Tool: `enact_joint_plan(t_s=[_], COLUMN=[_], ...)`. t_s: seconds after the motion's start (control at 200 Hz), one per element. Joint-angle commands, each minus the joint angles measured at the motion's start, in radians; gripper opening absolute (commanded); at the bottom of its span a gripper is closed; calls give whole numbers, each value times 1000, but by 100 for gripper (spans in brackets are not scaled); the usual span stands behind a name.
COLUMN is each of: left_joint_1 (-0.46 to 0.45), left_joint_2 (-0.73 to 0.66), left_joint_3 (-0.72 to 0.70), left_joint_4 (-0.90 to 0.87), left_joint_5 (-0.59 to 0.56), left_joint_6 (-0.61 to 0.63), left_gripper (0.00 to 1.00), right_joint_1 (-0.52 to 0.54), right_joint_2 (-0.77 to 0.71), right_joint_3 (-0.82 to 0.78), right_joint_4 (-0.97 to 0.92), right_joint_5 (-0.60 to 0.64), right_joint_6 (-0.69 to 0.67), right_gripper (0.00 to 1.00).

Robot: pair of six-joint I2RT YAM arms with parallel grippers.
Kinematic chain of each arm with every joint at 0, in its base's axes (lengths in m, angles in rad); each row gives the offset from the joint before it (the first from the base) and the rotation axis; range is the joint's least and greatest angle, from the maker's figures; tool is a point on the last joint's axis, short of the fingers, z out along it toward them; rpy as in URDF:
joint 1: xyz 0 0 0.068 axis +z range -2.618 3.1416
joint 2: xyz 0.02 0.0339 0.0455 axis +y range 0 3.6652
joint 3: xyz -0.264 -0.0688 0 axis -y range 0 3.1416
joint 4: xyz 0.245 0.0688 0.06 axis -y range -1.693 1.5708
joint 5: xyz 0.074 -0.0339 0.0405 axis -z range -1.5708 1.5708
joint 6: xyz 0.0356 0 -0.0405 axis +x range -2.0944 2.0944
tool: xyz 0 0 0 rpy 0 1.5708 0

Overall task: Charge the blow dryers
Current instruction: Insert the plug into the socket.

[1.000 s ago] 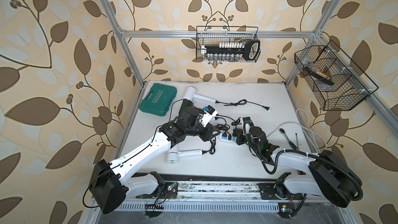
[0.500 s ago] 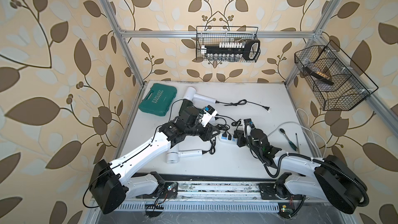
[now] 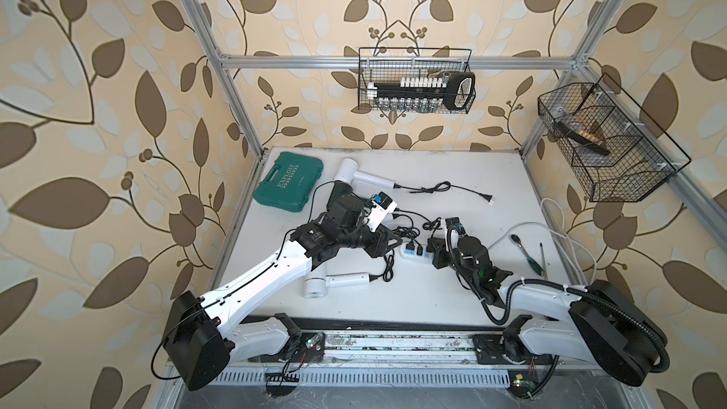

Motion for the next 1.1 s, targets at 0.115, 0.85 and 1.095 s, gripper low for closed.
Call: enact_joint_plan(t_s=[0.115, 0.85, 1.095], left_joint_1=[-10, -10, -10], left_joint_2=[-20, -21, -17], left_joint_3=[3, 7, 16], left_joint_4=[0, -10, -16], left_joint_5=[0, -4, -4], left_joint_6=[8, 14, 17], left_gripper=[44, 44, 44], right_joint_1=[12, 29, 36], right_joint_2=[31, 31, 13], right_joint_3=[-2, -37, -42], right_joint_4=[15, 32, 7], right_joint_5=[5, 94, 76], right_joint_6=[0, -5, -9], right_gripper=[0, 0, 0])
